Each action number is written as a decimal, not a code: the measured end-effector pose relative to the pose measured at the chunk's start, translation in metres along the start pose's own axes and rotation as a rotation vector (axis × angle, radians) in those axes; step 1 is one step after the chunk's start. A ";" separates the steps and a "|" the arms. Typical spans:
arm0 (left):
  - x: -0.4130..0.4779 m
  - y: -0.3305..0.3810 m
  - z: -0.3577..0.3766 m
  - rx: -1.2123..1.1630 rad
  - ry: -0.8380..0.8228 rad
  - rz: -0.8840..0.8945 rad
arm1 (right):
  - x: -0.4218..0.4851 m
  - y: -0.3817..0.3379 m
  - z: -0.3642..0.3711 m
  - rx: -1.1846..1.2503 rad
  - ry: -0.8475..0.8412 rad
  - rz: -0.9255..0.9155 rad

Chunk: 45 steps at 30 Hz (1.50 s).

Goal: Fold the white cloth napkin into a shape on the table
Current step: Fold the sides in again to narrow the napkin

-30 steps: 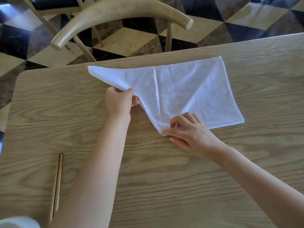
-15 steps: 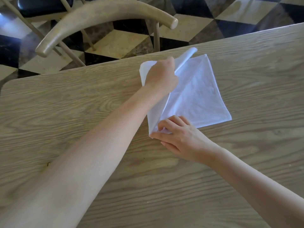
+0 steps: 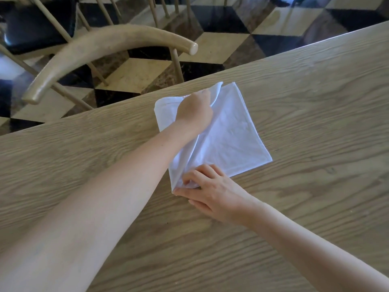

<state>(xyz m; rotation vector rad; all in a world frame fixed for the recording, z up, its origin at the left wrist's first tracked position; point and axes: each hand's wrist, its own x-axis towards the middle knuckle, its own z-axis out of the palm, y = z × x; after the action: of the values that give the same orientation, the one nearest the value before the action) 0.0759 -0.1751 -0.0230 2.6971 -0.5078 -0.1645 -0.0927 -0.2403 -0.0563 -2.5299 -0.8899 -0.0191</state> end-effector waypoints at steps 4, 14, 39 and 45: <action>-0.007 0.006 0.007 -0.004 0.084 0.129 | 0.000 0.000 0.001 0.007 0.002 0.003; 0.001 0.014 0.019 0.177 0.106 0.167 | -0.002 0.001 0.003 0.015 0.080 -0.036; -0.222 -0.023 0.033 0.001 0.436 -0.198 | 0.051 0.091 -0.036 -0.152 -0.126 0.350; -0.216 -0.021 0.040 0.089 0.405 -0.080 | 0.060 0.119 -0.054 0.094 0.162 0.385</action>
<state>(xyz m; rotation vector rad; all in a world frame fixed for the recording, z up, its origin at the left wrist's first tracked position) -0.1250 -0.0913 -0.0587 2.7339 -0.2885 0.3846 0.0328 -0.3098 -0.0476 -2.5255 -0.3259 -0.0592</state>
